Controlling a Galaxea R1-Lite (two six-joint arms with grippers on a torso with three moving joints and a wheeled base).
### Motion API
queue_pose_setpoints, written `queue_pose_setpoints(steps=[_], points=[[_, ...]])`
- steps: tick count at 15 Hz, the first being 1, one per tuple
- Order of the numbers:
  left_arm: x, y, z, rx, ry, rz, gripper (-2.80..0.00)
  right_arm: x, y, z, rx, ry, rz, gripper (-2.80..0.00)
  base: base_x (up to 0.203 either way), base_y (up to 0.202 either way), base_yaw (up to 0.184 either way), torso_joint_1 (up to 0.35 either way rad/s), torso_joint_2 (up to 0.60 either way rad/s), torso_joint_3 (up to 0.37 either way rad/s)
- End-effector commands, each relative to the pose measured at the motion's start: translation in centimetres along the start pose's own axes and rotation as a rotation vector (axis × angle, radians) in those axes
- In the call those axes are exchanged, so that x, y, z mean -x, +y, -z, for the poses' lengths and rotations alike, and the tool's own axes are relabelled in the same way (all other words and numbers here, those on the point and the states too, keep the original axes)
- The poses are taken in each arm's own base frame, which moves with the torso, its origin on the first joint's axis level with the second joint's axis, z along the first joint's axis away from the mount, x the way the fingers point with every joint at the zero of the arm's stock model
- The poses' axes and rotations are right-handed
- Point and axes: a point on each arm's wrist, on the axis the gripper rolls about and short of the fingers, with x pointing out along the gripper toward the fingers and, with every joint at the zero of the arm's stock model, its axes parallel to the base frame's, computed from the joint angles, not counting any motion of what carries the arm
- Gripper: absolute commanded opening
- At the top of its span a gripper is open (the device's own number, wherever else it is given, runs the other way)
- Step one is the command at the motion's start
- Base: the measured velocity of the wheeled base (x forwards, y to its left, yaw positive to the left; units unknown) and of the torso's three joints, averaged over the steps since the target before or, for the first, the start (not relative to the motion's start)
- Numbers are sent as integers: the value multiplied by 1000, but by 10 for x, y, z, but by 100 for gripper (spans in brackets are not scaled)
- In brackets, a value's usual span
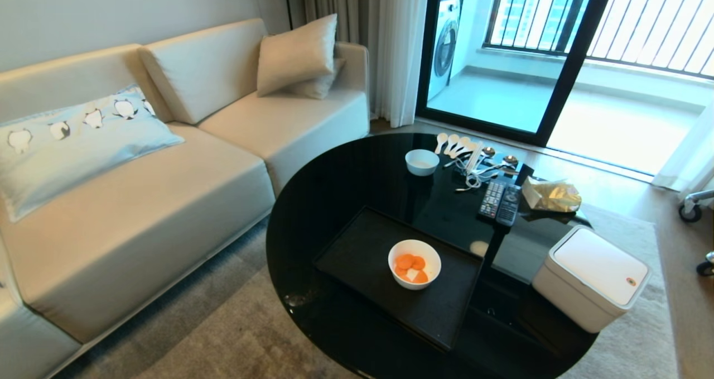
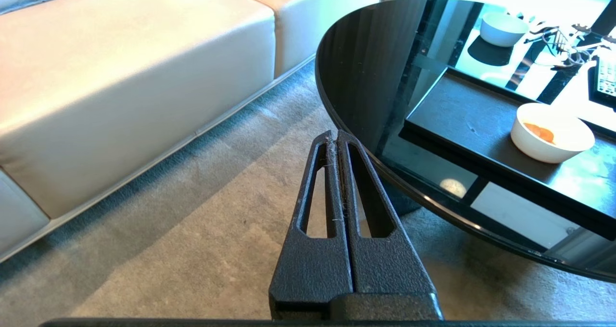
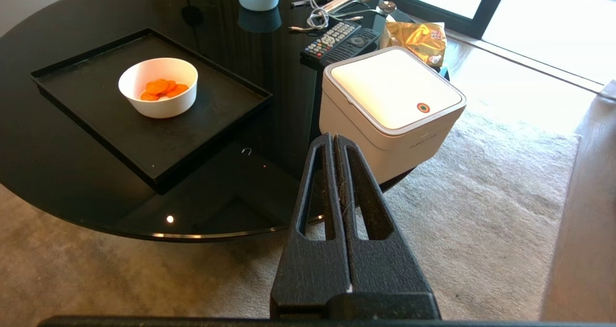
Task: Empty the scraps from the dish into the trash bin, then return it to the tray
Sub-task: Pick up the bowl with leftover food
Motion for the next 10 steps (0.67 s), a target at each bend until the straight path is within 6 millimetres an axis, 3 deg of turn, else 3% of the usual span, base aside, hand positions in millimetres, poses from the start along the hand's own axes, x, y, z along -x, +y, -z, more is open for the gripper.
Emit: queue_pose_setpoints(steps=[1, 8, 10], points=[[0, 0, 0, 1, -1, -1, -280, 0, 0, 0, 7, 1, 0, -280, 0, 0, 0, 0, 0, 0], [0, 0, 0, 1, -1, -1, -280, 0, 1, 0, 42, 2, -31, -280, 0, 0, 0, 0, 0, 0], [0, 0, 0, 1, -1, -1, -280, 4, 0, -8, 88, -6, -52, -280, 0, 0, 0, 0, 0, 0]])
